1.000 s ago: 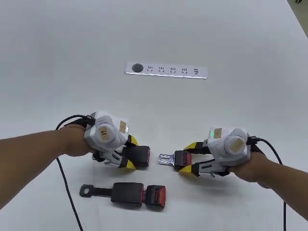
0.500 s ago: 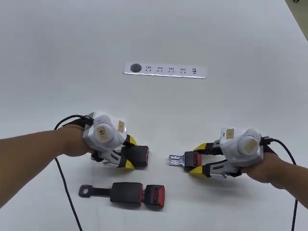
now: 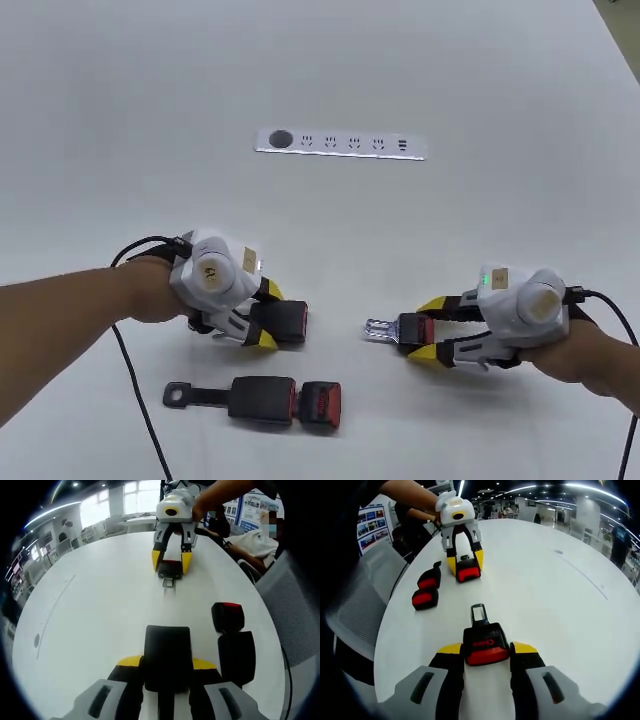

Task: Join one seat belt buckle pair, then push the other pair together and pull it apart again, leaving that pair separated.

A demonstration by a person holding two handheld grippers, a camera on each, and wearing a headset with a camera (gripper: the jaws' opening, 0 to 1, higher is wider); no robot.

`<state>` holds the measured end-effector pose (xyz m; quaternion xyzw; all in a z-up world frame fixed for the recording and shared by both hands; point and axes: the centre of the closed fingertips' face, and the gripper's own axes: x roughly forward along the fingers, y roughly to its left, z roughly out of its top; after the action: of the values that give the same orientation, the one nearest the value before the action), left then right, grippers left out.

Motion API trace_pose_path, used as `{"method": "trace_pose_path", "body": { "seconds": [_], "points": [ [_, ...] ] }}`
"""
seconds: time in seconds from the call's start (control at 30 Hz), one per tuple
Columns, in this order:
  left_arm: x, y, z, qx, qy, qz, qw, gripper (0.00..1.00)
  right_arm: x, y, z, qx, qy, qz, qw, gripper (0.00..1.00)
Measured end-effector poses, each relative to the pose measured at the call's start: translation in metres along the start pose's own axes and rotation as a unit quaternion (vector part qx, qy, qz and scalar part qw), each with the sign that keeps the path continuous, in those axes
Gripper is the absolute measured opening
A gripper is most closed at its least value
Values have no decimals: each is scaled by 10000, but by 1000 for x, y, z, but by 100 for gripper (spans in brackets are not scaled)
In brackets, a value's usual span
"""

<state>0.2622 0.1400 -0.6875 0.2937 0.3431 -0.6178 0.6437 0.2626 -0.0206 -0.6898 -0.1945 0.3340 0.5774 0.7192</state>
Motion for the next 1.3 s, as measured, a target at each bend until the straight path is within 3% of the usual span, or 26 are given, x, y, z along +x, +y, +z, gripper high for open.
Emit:
{"method": "trace_pose_path", "body": {
  "seconds": [0.17, 0.33, 0.4, 0.47, 0.57, 0.87, 0.93, 1.03, 1.07, 1.1, 1.2, 1.3],
  "points": [
    [1, 0, 0, -4, 32, 6, 10000, 35, 0, 0, 1, -46, 24, -11, 10000, 35],
    [0, 2, 3, -298, -41, -28, 9995, 36, 0, 3, 2, -118, 57, -84, 9999, 36],
    [0, 1, 4, -383, -9, -7, 9993, 36, -1, 0, 2, 23, 67, -142, 9999, 39],
    [-1, 1, 6, -478, 6, 32, 9989, 37, -2, -1, 2, 276, 14, -235, 9993, 48],
    [-2, 0, 8, -704, -17, 60, 9975, 49, -6, -8, 5, 488, -178, -411, 9978, 59],
    [-6, 7, -2, -1172, -68, 368, 9924, 73, -21, -25, 10, 877, -518, -1212, 9874, 70],
    [-10, 14, -3, -1572, -191, 654, 9852, 76, -26, -24, 12, 1084, -640, -1428, 9817, 73],
    [-16, 20, 3, -1846, -515, 989, 9765, 79, -32, -31, 14, 1287, -800, -1809, 9718, 75],
    [-19, 22, 2, -1994, -588, 1137, 9715, 80, -33, -32, 14, 1353, -858, -1882, 9690, 75],
    [-20, 23, 2, -2024, -607, 1181, 9703, 81, -33, -30, 16, 1386, -901, -1961, 9666, 75],
    [-30, 25, -2, -2347, -731, 1478, 9580, 84, -35, -28, 18, 1447, -942, -2233, 9593, 78],
    [-36, 24, -6, -2640, -788, 1688, 9464, 87, -34, -26, 19, 1666, -982, -2321, 9533, 80]
  ]
}}
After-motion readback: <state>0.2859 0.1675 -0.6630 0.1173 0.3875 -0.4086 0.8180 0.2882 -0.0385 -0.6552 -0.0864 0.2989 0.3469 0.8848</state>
